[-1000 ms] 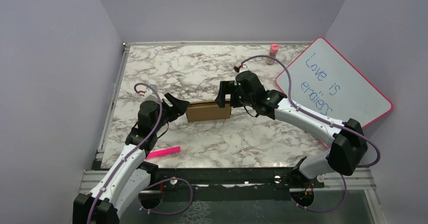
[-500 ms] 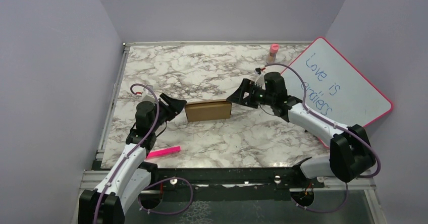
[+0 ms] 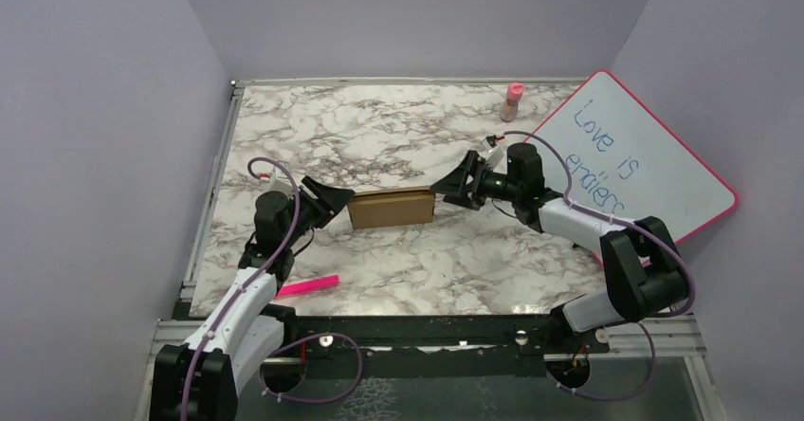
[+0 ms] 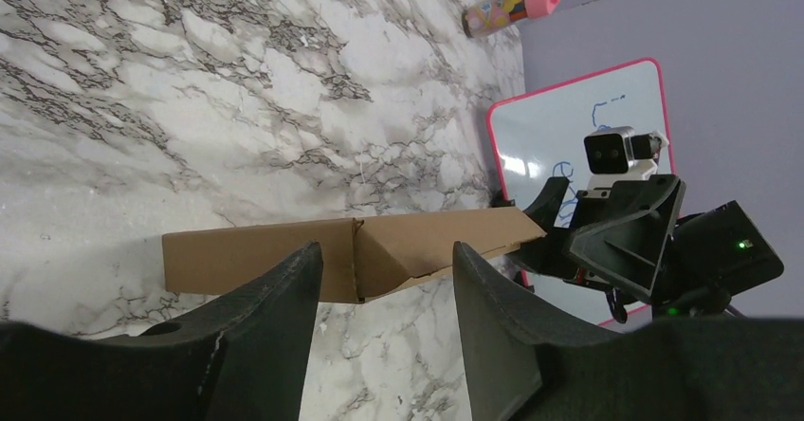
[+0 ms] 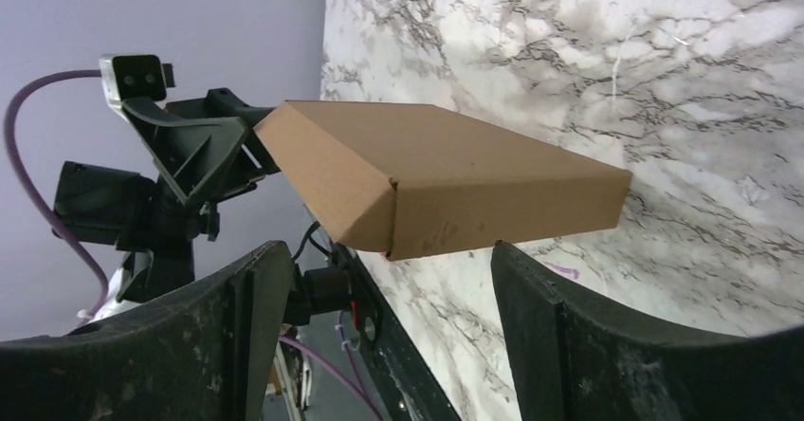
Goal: Fold the paper box
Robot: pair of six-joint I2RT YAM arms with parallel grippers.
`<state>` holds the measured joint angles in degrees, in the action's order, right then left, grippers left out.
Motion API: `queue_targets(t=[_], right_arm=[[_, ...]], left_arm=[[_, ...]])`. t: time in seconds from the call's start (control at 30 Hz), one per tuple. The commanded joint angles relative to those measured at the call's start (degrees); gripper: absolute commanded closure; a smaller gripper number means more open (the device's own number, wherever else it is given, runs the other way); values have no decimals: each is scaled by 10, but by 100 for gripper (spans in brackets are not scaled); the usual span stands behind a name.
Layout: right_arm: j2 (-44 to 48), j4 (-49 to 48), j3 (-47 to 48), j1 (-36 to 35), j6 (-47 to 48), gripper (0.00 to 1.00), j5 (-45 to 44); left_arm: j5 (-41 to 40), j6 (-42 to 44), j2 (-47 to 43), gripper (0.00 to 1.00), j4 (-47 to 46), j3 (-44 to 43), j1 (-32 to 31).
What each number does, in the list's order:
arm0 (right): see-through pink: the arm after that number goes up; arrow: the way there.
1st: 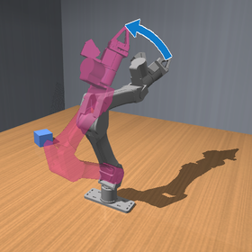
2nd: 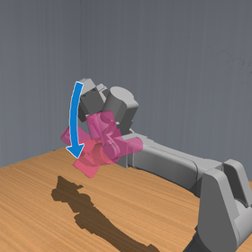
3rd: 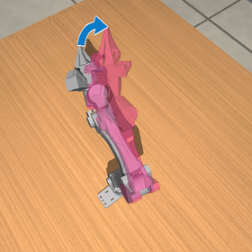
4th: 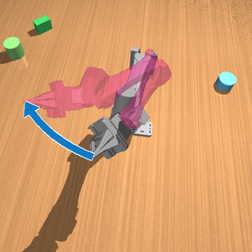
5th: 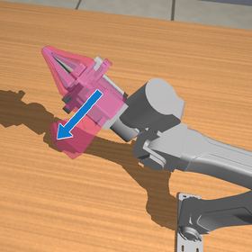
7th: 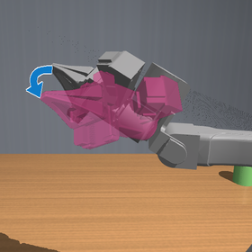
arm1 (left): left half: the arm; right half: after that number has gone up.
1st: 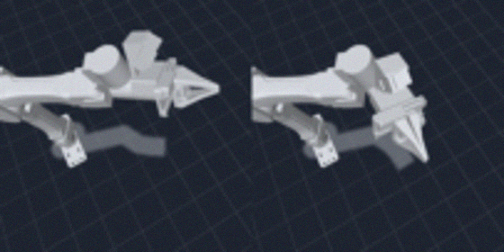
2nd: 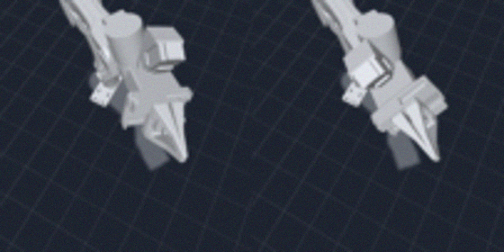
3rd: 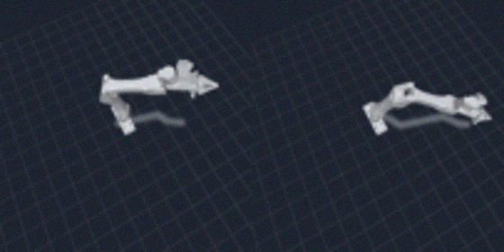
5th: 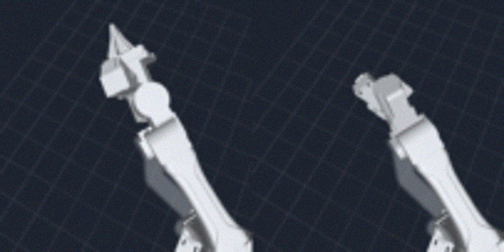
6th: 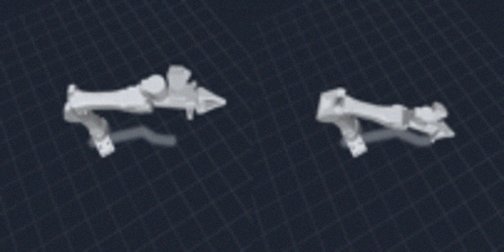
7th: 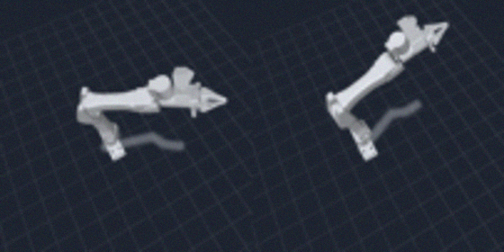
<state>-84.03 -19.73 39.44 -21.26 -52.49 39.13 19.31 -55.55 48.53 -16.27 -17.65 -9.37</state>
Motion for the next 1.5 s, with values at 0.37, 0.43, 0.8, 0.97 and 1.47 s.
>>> queue_targets(t=[0.37, 0.43, 0.8, 0.97, 1.47], right_arm=[[-69, -99, 7, 11, -52, 30, 48], [-74, -101, 4, 12, -50, 32, 50], [-110, -131, -30, 12, -38, 51, 73], [-126, -142, -39, 12, -34, 55, 74], [-137, -137, -48, 12, -8, 60, 61]], left_arm=[[34, -12, 22, 47, -43, 10, 8], [36, -11, 25, 49, -43, 13, 8], [38, -11, 38, 59, -56, 41, 10], [35, -13, 42, 61, -59, 50, 13], [-14, -30, 47, 78, -70, 132, 23]])
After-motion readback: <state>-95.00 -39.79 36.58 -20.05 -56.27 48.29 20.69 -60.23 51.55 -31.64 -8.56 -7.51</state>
